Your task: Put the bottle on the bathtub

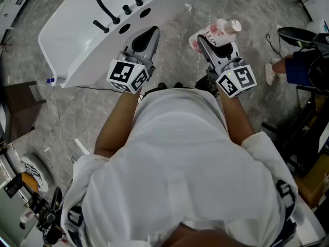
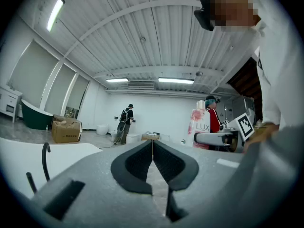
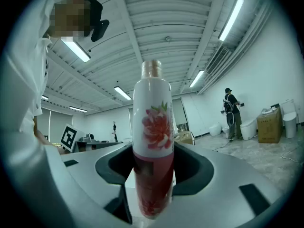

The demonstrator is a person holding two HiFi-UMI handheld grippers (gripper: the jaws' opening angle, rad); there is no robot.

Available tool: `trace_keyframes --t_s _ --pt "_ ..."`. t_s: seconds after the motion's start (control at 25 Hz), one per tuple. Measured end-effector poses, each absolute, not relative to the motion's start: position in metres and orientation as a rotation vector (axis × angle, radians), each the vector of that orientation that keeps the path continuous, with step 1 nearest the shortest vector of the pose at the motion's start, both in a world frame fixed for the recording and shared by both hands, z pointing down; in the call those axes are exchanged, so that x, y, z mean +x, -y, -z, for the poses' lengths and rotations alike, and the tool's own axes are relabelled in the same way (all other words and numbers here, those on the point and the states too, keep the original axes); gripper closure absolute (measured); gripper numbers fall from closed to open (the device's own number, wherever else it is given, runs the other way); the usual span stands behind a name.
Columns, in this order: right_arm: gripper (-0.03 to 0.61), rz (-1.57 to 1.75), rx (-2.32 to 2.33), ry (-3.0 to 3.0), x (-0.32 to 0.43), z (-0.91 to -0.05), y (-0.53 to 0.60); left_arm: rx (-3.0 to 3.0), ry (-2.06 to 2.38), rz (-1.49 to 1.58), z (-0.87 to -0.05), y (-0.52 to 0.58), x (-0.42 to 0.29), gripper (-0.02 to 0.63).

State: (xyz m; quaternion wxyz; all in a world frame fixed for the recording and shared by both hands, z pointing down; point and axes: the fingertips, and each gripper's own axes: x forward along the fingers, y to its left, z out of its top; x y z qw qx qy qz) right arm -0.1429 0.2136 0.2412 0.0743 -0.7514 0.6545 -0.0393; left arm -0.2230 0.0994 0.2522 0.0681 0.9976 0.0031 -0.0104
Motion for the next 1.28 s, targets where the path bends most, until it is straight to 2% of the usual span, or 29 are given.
trace_keyframes --t_s 1.28 --pt "0.35 0.249 -2.194 -1.944 -0.098 -0.271 -0.256 2.926 0.025 -0.103 -0.286 -0.131 -0.211 0.595"
